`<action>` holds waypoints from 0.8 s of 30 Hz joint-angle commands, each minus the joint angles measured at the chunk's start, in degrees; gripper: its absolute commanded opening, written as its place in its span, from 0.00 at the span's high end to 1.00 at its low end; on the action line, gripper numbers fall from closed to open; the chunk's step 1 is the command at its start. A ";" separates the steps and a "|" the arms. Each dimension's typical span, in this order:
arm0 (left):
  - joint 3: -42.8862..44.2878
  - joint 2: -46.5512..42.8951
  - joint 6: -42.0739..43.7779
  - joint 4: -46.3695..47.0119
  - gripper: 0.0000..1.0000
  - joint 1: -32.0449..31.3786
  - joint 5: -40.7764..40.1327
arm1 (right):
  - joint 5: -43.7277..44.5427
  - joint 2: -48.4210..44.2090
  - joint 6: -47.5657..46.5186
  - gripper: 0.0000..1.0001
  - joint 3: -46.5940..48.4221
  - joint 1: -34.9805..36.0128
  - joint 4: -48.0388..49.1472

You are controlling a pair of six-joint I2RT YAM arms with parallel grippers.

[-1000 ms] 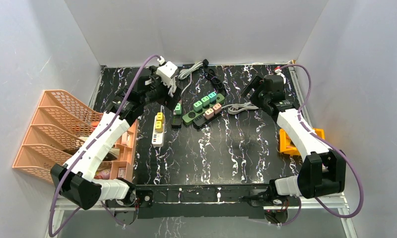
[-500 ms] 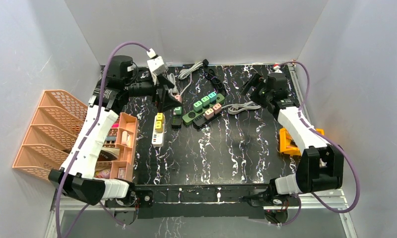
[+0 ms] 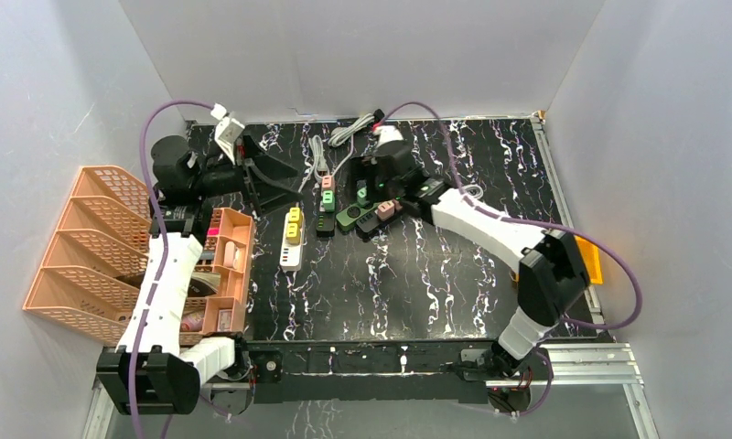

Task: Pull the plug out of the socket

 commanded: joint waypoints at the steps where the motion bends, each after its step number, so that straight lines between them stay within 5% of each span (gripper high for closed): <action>1: 4.57 0.09 -2.40 -3.66 0.02 1.36 -16.93 | 6.76 5.78 -1.38 0.02 6.91 7.51 -0.49; 7: 5.89 1.44 -4.07 -11.25 0.02 2.53 -47.03 | 12.68 14.30 0.55 0.02 11.66 14.31 -0.42; 12: 5.51 -1.06 9.43 -8.66 0.02 2.49 -38.96 | 11.75 18.19 0.29 0.02 15.35 17.22 -0.43; 16: 4.25 -1.84 19.33 -5.18 0.01 2.46 -44.79 | 10.50 19.29 1.07 0.02 15.76 17.39 -1.13; 24: 29.94 11.05 36.80 -41.98 0.02 -0.76 -57.45 | 12.30 17.47 0.77 0.02 11.82 17.47 -0.86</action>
